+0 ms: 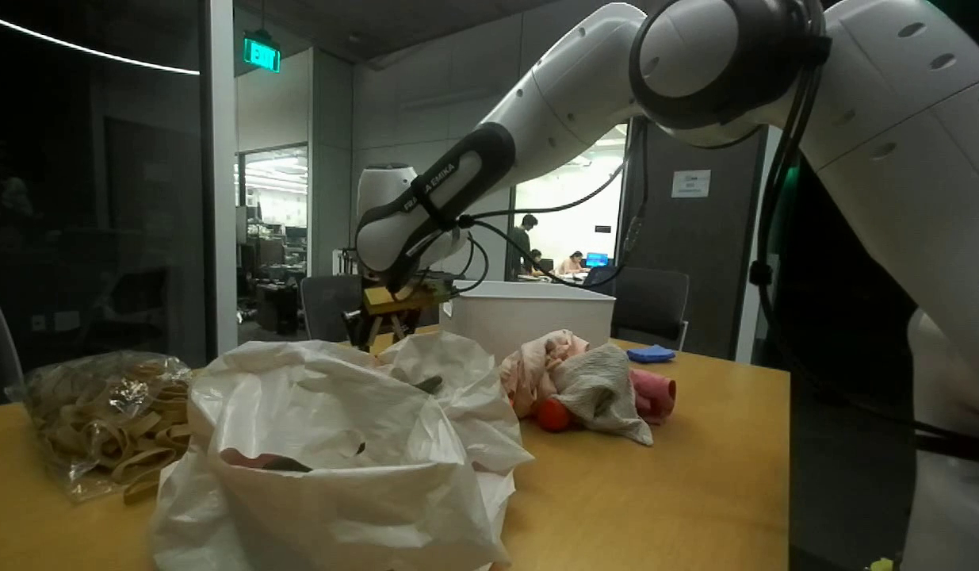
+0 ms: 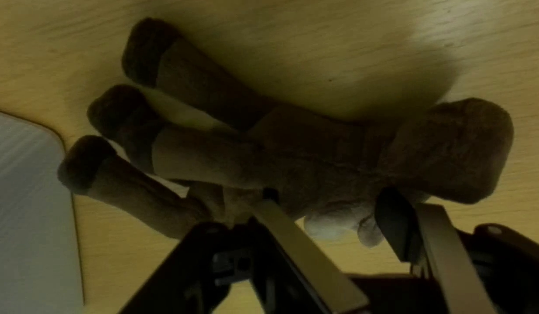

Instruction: Put the three plush toys into the carrier bag

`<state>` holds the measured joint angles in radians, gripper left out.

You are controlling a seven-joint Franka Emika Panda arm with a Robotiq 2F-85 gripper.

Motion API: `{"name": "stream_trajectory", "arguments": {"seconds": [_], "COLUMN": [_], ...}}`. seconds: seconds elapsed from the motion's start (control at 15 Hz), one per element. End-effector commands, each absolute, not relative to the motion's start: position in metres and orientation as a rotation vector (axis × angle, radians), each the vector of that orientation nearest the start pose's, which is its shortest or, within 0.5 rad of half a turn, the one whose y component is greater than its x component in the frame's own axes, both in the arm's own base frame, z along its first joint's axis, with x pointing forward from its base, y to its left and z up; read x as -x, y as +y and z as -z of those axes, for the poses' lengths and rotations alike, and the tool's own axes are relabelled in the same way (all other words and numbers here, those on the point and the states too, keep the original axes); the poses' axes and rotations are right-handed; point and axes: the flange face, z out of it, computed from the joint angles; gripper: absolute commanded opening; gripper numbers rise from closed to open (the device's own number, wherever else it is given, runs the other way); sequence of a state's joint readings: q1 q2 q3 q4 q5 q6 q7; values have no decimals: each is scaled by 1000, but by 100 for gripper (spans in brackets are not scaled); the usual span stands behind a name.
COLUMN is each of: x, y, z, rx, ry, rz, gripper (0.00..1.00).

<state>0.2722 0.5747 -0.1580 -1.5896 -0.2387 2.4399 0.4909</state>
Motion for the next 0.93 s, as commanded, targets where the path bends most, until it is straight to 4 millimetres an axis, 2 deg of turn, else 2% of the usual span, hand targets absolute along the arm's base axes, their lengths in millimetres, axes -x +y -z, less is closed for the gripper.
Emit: {"name": "stream_trajectory", "arguments": {"seconds": [0.0,0.13,0.27,0.4,0.6,0.87], "x": [-719,-719,-719,-720,-717,-702], "y": [94,89,84,80,81,88], "z": [-338,-336,-336,-336,-345,-379], "rx": [3211,3208,3206,3202,3186,3137], "ry": [337,358,379,393,395,363], "rz": [542,533,525,526,549,663], "gripper": [27,12,5,4,8,8]}}
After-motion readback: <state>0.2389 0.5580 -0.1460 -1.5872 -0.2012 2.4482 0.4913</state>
